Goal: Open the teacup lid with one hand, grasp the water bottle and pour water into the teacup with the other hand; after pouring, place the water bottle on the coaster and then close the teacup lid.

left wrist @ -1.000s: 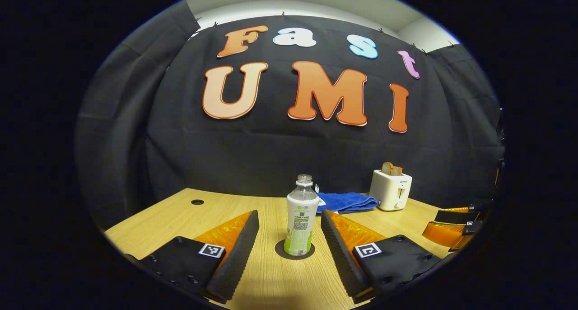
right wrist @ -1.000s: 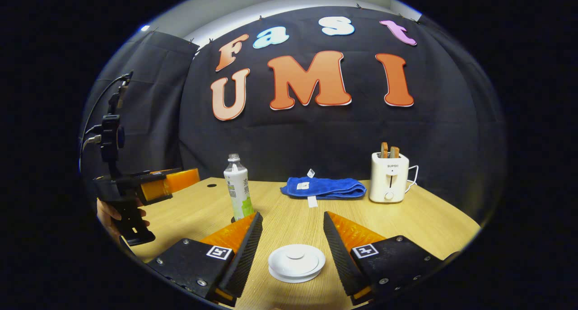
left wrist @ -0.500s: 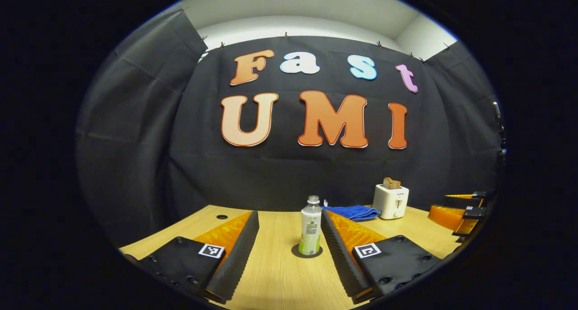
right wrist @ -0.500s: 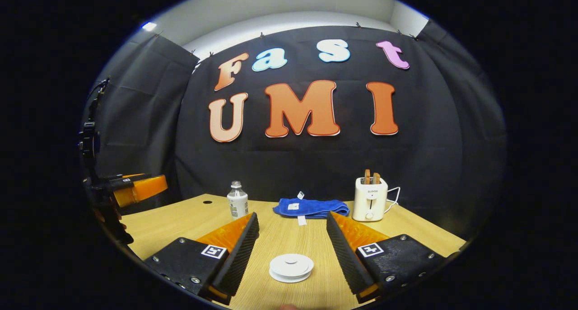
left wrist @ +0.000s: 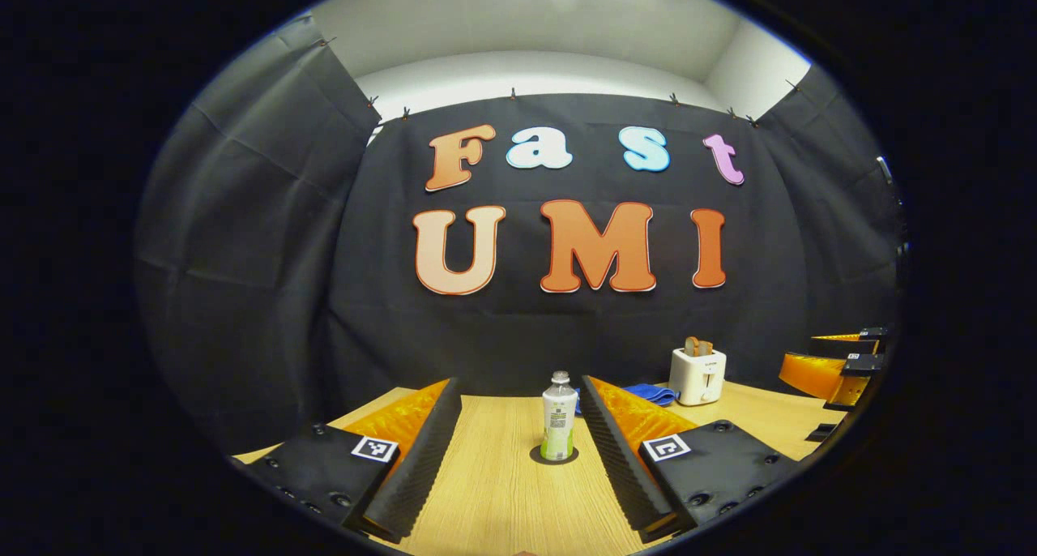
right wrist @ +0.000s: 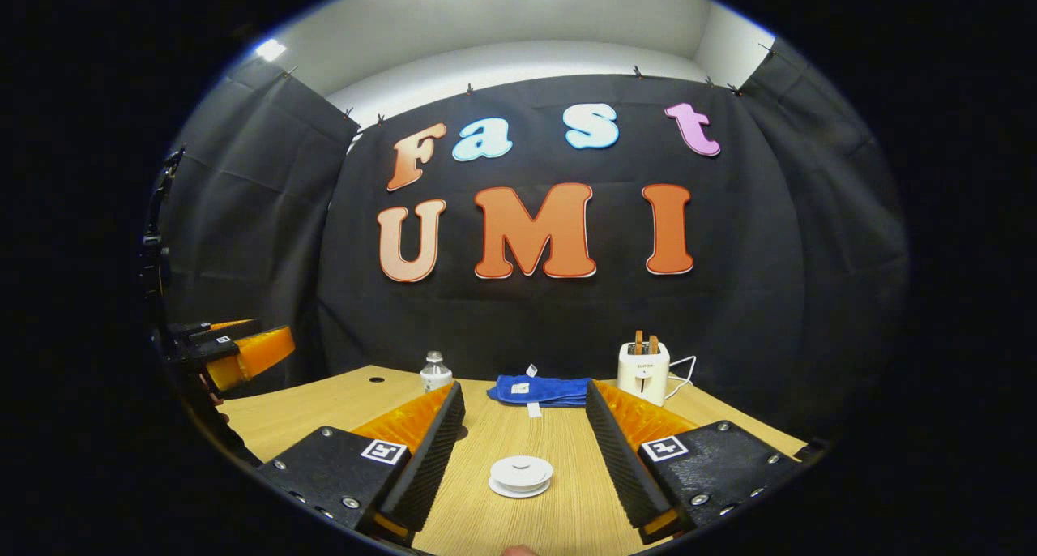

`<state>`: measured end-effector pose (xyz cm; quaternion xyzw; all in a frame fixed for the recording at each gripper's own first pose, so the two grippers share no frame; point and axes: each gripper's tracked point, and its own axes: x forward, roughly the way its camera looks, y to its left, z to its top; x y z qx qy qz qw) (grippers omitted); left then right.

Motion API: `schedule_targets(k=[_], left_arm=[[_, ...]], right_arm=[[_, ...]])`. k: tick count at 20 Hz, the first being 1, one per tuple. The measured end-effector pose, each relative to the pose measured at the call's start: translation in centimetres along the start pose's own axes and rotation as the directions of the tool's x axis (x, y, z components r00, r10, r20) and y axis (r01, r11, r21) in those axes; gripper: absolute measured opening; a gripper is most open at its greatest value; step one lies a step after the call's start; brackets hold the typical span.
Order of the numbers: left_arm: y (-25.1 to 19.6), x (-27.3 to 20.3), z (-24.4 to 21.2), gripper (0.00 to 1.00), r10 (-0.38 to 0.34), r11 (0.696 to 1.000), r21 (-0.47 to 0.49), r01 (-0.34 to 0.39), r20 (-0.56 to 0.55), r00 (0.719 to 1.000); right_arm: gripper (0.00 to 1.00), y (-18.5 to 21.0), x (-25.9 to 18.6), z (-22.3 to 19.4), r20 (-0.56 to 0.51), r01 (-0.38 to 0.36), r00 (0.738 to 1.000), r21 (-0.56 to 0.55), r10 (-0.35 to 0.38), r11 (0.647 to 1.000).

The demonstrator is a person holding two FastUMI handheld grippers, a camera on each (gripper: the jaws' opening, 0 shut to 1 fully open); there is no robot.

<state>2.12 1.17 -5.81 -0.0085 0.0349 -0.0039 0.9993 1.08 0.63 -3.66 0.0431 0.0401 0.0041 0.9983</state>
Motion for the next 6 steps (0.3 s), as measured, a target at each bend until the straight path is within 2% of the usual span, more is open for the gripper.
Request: schedule_targets(k=[2,6], left_arm=[[0.1,-0.7,1.0,0.94,0.022,1.000,-0.015,-0.022,-0.010,1.000],[-0.2,-2.8,3.3,0.93,0.017,0.999,0.040,-0.017,0.005,1.000]], right_arm=[[0.90,0.2,-0.7,1.9,0.013,0.005,1.000,0.047,-0.005,0.999],[0.90,1.6,-2.0,4.6,0.057,-0.062,0.997,0.144,0.054,0.988]])
